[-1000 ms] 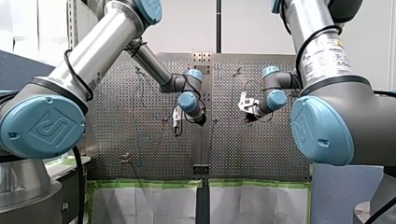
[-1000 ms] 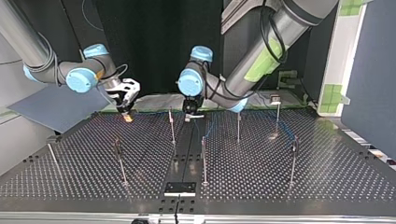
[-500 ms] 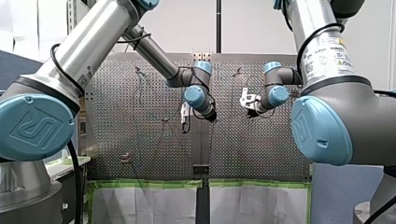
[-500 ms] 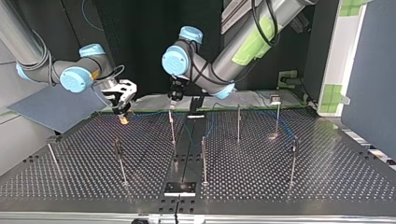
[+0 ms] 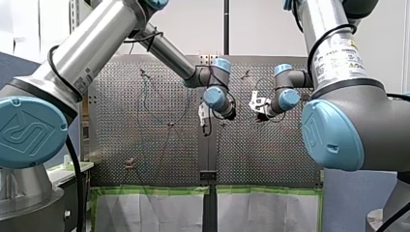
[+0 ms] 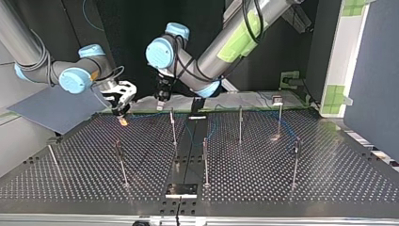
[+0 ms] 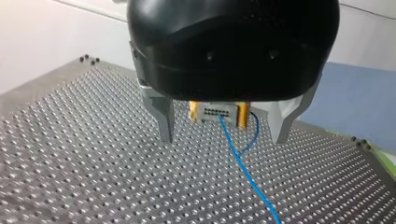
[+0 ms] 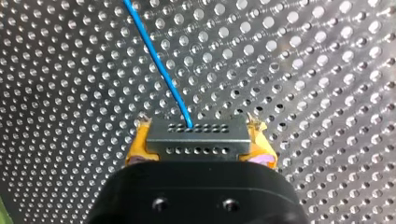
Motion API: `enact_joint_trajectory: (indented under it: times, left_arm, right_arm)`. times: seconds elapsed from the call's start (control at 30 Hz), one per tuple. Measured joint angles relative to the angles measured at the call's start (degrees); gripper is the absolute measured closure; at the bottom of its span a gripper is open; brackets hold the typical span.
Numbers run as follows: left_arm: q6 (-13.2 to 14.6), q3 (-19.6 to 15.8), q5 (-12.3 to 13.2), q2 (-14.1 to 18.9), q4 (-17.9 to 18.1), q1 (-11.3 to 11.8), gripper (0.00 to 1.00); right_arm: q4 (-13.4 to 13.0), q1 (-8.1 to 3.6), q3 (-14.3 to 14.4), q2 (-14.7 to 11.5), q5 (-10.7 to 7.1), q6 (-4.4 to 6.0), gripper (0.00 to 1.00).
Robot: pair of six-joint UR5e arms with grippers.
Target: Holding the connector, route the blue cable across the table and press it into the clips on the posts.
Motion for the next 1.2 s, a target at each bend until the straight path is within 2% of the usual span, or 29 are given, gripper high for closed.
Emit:
enact_joint_trajectory:
  times: [0.2,0.37,0.57,0.73,0.97,1.2]
  left_arm:
    - [-1.86,2.98,-0.35,-2.91,-2.6,-0.88,0.0]
    - [-3.55,5.19,-0.49,-5.11,-3.27,-1.91,0.0]
    - [-6.19,8.17,-0.94,-8.04,-2.26,-2.58,0.0]
    - [-7.13,10.71,-2.53,-9.58,-1.69,-2.58,0.0]
    - [-7.72,14.26,-4.53,-12.74,-2.91,-2.39,0.0]
    - [-8.56,17.68,-6.86,-14.72,-0.69,-1.94,0.0]
  right_arm:
    - [-0.08,-0.75,-0.01,-0.08,0.0,0.2,1.0]
    - [-0.13,-1.21,-0.03,-0.18,-0.08,0.25,1.0]
    - [-0.19,-1.3,-0.01,-0.2,-1.72,0.29,1.0]
    - [-0.22,-1.31,-0.02,-0.2,-2.27,0.32,1.0]
    - [-0.23,-1.45,-0.04,-0.2,-2.58,0.47,1.0]
    - [-0.23,-1.48,-0.03,-0.21,-3.19,0.61,1.0]
